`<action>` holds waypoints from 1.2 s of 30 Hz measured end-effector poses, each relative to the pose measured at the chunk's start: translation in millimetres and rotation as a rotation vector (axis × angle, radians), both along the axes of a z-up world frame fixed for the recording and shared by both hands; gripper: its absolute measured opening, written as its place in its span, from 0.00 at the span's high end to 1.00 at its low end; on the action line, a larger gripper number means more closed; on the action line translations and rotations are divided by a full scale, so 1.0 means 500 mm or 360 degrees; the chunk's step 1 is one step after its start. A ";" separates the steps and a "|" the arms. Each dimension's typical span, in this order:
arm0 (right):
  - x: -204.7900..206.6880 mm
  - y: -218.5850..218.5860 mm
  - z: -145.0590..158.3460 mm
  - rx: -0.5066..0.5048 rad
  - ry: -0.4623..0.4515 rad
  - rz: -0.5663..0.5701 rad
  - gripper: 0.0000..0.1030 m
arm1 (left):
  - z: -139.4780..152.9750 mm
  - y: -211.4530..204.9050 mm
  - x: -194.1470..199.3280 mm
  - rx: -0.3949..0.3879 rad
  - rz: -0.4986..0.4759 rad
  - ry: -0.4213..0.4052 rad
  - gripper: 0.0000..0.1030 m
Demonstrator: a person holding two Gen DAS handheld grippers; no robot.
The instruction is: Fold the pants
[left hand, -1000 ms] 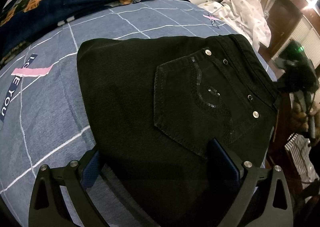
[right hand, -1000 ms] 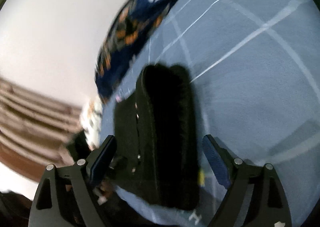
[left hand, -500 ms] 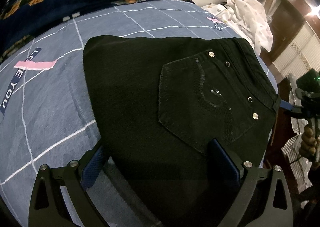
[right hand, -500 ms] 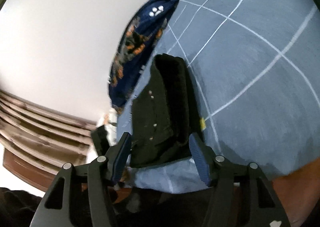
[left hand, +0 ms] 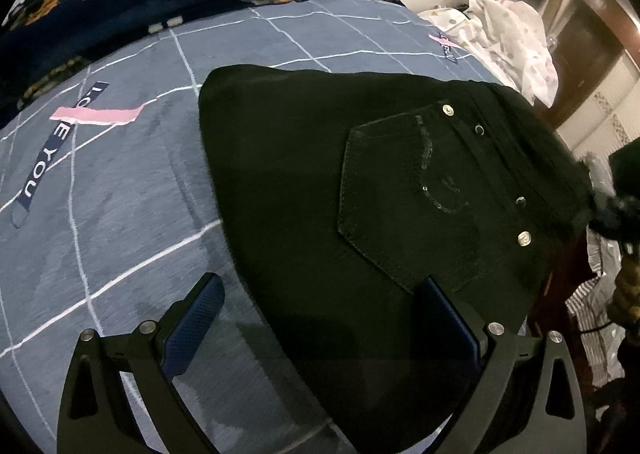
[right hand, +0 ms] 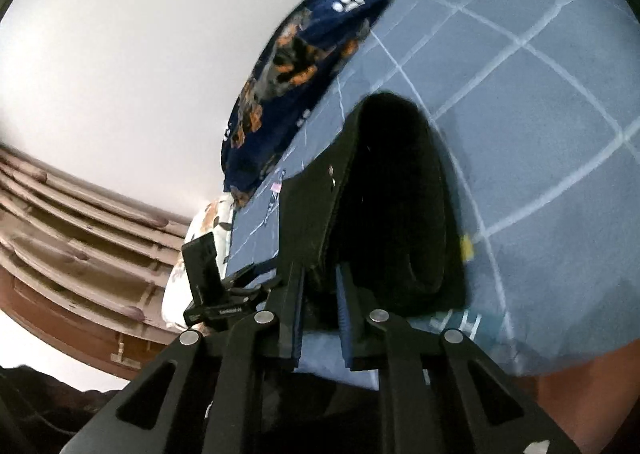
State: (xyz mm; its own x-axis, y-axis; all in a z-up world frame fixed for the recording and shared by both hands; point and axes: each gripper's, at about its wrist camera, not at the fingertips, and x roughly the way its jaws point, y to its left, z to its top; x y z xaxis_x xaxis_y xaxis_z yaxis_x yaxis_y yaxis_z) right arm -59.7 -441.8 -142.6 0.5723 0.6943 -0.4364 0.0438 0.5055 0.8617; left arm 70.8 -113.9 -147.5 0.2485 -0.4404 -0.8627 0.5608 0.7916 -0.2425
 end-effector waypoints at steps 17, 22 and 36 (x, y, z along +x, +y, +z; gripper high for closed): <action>-0.002 -0.018 -0.048 -0.0194 0.0168 -0.0091 0.83 | -0.012 -0.009 -0.006 -0.0002 0.0001 0.0031 0.04; 0.007 -0.008 -0.016 -0.0449 0.0163 -0.0109 0.64 | -0.015 -0.006 -0.007 -0.0011 -0.0002 0.0018 0.04; 0.065 -0.035 -0.078 -0.0242 0.0255 -0.0001 0.52 | -0.014 0.022 0.017 -0.0205 -0.0001 0.0087 0.03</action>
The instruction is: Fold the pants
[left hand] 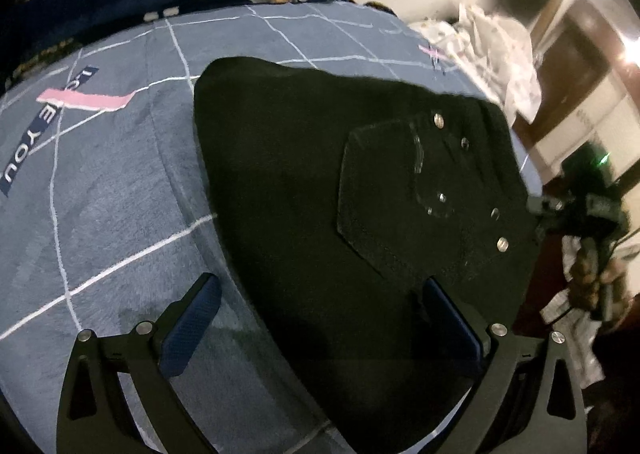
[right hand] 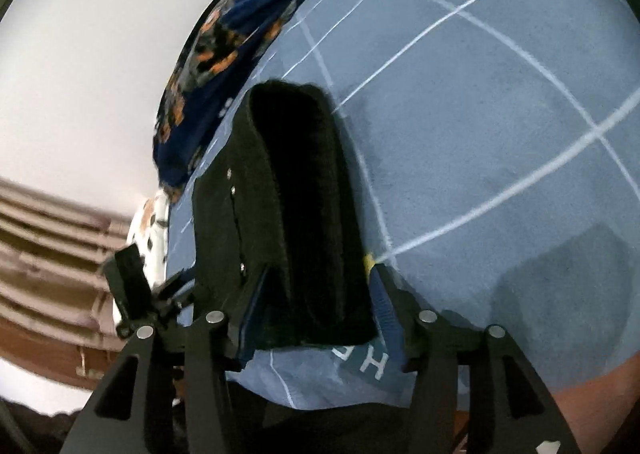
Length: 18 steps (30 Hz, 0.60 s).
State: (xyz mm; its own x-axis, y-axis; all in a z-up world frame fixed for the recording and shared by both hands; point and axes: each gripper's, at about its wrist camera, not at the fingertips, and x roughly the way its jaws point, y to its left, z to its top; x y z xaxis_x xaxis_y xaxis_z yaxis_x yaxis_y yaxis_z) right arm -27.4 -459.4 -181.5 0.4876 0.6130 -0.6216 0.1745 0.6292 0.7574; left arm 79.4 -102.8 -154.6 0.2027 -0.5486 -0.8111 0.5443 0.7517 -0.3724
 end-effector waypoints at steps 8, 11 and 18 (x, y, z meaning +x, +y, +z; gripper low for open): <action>0.043 0.021 -0.011 0.0039 -0.0025 0.0164 0.46 | -0.001 -0.001 0.033 -0.0157 0.0016 0.0080 0.03; 0.053 0.040 -0.011 0.0028 -0.0056 0.0225 0.46 | -0.001 -0.013 0.040 -0.0194 0.0003 0.0097 0.03; 0.044 0.035 -0.022 0.0065 -0.0075 0.0225 0.60 | -0.003 -0.012 0.040 -0.0292 -0.0026 0.0162 0.25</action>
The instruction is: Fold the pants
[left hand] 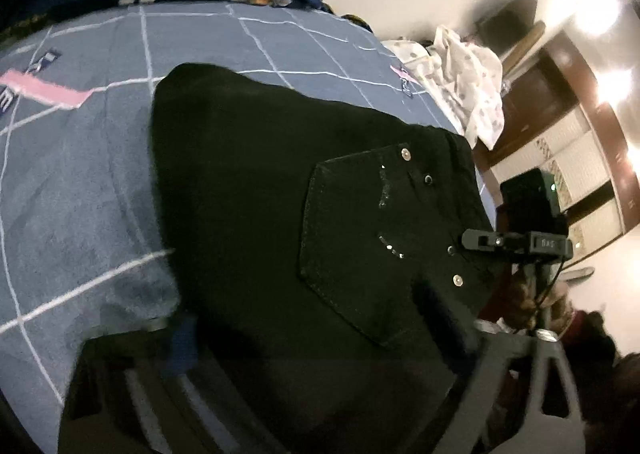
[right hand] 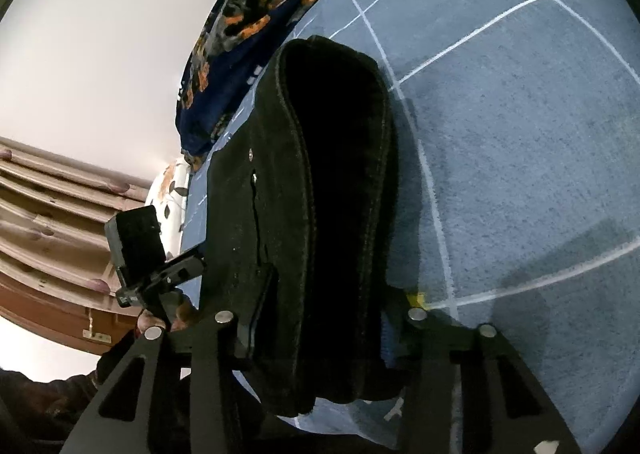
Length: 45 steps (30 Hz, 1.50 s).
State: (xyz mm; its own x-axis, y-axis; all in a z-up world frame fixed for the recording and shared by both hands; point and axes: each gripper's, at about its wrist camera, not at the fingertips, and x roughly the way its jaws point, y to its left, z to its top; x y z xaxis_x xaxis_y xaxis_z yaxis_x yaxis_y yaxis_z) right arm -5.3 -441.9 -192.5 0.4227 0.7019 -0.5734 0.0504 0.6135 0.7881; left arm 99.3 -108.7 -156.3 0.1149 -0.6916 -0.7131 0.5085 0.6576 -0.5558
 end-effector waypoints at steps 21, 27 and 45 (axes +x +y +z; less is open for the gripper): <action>0.011 -0.003 0.000 0.0030 0.0017 -0.0013 0.58 | -0.050 0.087 0.000 -0.0347 -0.0163 0.0492 0.43; 0.010 0.000 -0.001 0.0030 0.0014 -0.0024 0.57 | -0.037 0.029 0.012 -0.0343 -0.0251 0.0414 0.41; 0.012 0.012 0.008 0.0023 0.0028 -0.0039 0.64 | -0.002 0.004 -0.026 -0.0111 -0.0045 0.0104 0.77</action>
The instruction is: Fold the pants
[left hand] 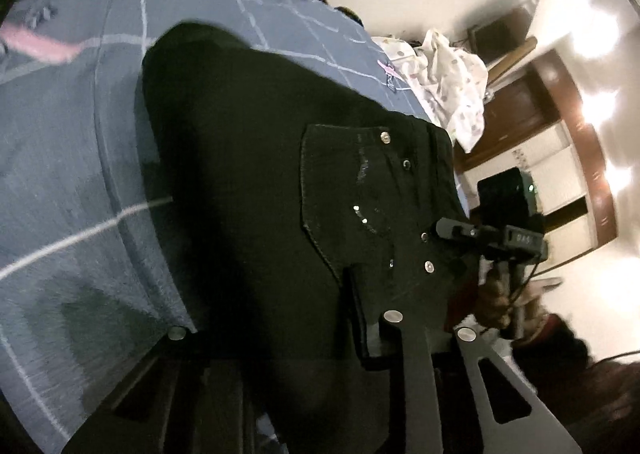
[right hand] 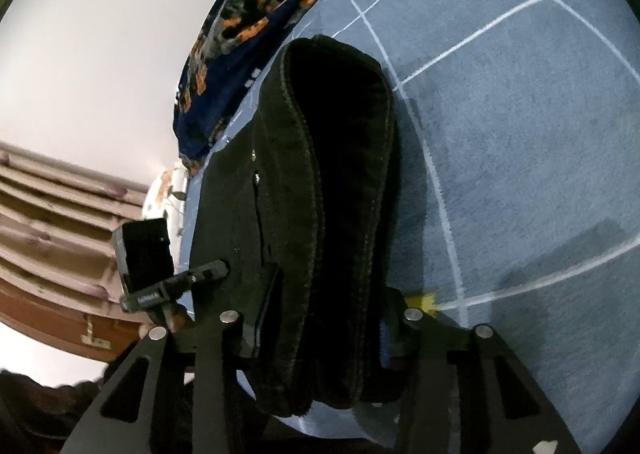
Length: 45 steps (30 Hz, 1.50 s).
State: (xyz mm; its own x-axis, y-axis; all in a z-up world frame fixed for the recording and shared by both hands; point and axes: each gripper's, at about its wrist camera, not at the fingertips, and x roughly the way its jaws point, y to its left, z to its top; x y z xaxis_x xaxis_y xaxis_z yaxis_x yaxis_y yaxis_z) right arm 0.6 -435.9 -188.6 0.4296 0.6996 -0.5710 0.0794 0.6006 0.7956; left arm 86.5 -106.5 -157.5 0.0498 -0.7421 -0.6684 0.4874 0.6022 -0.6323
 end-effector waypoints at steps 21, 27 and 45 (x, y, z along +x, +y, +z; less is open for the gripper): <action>0.029 0.188 0.008 0.0293 -0.0044 0.0169 0.67 | 0.090 0.130 -0.083 0.0353 0.0167 -0.0444 0.82; 0.043 0.242 0.002 0.0181 -0.0036 0.0230 0.68 | 0.065 0.165 -0.108 0.0453 0.0213 -0.0504 0.82; 0.028 0.248 0.001 -0.0024 -0.0080 0.0116 0.67 | 0.050 0.152 -0.123 0.0568 0.0178 -0.0633 0.82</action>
